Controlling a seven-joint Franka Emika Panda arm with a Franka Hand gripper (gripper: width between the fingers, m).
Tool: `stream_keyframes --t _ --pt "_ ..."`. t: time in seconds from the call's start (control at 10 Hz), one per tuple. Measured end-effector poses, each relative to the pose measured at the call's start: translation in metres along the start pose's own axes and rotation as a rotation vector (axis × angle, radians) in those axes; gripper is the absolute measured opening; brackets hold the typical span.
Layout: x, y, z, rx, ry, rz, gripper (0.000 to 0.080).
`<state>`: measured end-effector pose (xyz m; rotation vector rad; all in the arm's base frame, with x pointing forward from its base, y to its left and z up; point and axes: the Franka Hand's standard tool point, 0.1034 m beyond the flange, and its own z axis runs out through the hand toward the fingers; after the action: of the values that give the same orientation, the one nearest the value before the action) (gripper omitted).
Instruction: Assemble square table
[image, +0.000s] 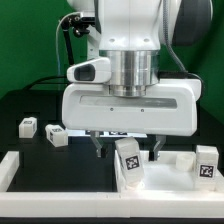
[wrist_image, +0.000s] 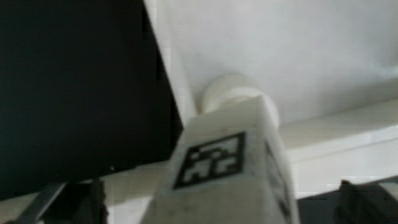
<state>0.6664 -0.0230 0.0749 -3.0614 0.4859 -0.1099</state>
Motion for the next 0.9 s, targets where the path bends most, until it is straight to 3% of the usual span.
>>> stream_keyframes --t 0.1,0.2,0.3,0.4,0.7,0.9 --pt "-0.0001 -0.0001 0.0002 0.001 0.000 0.033 0.0621" --pt "-0.0003 -0.0008 0.0003 0.003 -0.001 0.086 0.0442" --pt "-0.0006 -0.0021 0.0003 0.009 -0.002 0.155 0.0442" --pt "-0.0008 -0.0026 0.0003 0.009 -0.003 0.207 0.0282" --pt "-0.0013 -0.0045 0.0004 0.019 -0.006 0.359 0.0284" --pt "-0.0042 -0.0063 0.0011 0.012 -0.025 0.604 0.0284"
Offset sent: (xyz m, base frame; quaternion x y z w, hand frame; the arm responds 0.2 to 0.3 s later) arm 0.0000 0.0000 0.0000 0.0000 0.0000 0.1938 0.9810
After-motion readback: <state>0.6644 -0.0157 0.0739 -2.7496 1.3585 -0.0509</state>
